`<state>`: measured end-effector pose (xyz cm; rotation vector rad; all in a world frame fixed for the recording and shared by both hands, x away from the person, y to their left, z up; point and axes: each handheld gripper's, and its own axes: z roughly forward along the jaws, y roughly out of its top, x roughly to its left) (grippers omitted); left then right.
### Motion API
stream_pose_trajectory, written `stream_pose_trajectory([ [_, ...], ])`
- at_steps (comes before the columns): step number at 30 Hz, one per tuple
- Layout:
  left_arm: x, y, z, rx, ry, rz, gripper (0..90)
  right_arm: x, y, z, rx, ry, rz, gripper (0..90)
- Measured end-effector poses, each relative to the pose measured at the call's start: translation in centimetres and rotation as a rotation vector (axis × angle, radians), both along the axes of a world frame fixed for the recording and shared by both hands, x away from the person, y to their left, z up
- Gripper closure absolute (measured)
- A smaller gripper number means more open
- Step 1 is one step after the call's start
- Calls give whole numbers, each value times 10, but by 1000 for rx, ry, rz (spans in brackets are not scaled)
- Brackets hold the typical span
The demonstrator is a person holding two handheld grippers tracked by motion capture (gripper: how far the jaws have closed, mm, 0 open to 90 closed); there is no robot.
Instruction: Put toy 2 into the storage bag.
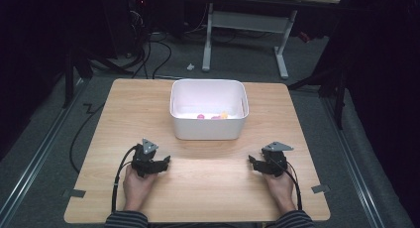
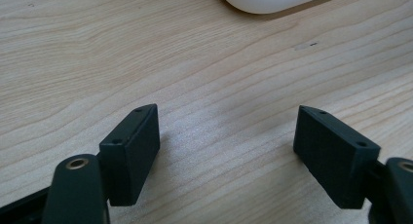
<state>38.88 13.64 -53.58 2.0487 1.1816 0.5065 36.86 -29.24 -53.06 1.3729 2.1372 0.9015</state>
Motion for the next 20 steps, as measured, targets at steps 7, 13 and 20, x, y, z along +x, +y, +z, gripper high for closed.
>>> stream_pose_trajectory([
  [7, 0, 0, 0, 0, 1, -1, 254, 0, 0, 0, 1, 3, 5, 340],
  [13, 0, 0, 0, 0, 0, -1, 254, 0, 0, 0, 1, 4, 5, 333],
  [20, 0, 0, 0, -1, 0, 1, 255, -1, 1, 0, 0, 5, 3, 316],
])
